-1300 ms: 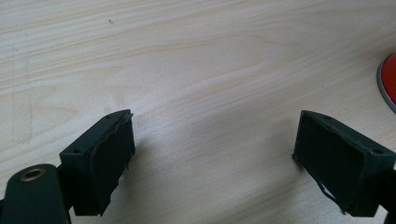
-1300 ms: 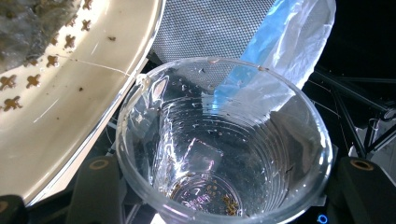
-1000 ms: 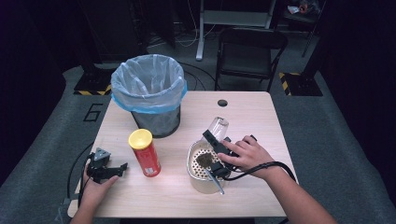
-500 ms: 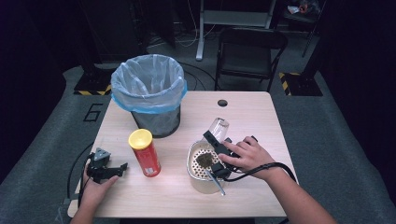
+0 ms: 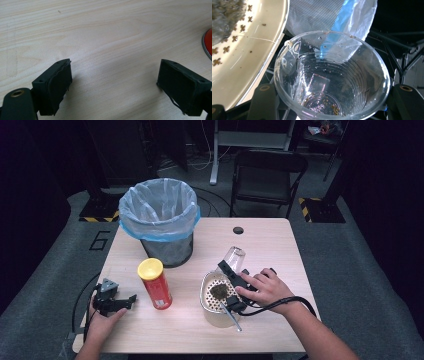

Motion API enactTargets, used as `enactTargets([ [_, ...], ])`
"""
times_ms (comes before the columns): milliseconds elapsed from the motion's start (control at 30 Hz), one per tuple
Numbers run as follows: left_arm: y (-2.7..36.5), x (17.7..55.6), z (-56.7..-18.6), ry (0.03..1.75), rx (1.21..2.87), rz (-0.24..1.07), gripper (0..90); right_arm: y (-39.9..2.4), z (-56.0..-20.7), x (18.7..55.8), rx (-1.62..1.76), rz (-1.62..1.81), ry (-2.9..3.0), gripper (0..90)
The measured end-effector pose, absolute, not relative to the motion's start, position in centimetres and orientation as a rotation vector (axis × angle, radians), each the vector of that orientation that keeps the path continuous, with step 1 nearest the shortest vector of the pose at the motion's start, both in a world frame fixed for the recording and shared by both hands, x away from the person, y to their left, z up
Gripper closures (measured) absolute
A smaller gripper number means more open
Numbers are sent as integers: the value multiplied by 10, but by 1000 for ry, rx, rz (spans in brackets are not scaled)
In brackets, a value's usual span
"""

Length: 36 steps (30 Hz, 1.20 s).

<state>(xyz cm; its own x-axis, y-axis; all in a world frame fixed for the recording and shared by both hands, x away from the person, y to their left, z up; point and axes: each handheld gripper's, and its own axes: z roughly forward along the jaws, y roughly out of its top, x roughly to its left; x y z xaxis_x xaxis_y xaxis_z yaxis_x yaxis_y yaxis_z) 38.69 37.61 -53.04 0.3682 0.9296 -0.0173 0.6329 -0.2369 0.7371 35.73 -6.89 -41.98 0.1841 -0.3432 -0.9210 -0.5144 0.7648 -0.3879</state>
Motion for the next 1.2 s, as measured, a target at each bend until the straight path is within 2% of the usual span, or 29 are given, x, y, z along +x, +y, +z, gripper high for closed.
enactTargets([
  [167, 376, 387, -530, 1348, 1968, 573, 120, -68, -417, 356, -709, 190, 1427, 359],
  [433, 376, 387, -530, 1348, 1968, 573, 120, -70, -415, 349, -440, 437, 1445, 358],
  [533, 376, 387, -530, 1348, 1969, 573, 120, -75, -405, 348, -142, 731, 1534, 356],
  [567, 376, 387, -530, 1348, 1969, 573, 120, -75, -405, 348, -142, 731, 1534, 356],
  [633, 376, 387, -530, 1348, 1969, 573, 120, -85, -389, 353, 128, 1021, 1630, 354],
  [733, 376, 387, -530, 1348, 1968, 572, 119, -94, -378, 360, 281, 1215, 1732, 354],
  [800, 376, 387, -530, 1348, 1969, 572, 120, -107, -367, 372, 521, 1502, 1832, 353],
  [933, 376, 387, -530, 1348, 1969, 572, 120, -117, -361, 382, 718, 1708, 1913, 353],
  [1100, 376, 387, -530, 1348, 1969, 573, 120, -121, -350, 388, 799, 1772, 1956, 353],
  [1200, 376, 387, -530, 1348, 1970, 573, 119, -112, -328, 390, 743, 1738, 1972, 353],
])
